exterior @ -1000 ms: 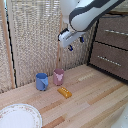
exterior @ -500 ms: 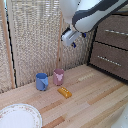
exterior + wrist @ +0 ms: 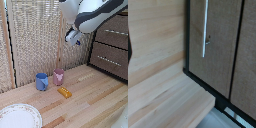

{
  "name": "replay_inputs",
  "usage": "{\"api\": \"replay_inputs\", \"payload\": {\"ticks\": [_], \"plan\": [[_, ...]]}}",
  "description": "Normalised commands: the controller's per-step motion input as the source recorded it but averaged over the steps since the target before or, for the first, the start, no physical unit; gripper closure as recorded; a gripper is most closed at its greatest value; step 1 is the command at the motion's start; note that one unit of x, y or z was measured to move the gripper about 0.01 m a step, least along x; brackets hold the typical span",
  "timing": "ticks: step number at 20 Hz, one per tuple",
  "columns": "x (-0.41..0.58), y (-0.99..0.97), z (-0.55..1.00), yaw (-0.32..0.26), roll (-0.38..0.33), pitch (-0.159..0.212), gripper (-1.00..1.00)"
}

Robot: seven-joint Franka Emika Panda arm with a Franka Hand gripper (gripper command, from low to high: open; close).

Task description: Kindly get your arm to the topmost drawer handle. Get a good grip on it, then softly pull to open it.

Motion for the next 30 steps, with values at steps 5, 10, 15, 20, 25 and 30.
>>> {"api": "replay_inputs", "payload": {"ticks": [5, 10, 15, 20, 25, 30], "plan": [[-0.054, -0.29, -0.07, 0.096, -0.375, -0.001, -1.0], [-0.043, -0.3, -0.09, 0.093, -0.375, -0.001, -1.0], [-0.146, -0.24, 0.0, 0.146, -0.348, -0.036, -1.0], [-0.167, -0.42, 0.08, 0.101, -0.304, -0.051, -1.0], [-0.113, -0.66, 0.13, 0.025, -0.269, -0.06, -1.0], [-0.105, -0.74, 0.17, 0.038, -0.195, -0.073, -1.0]]}}
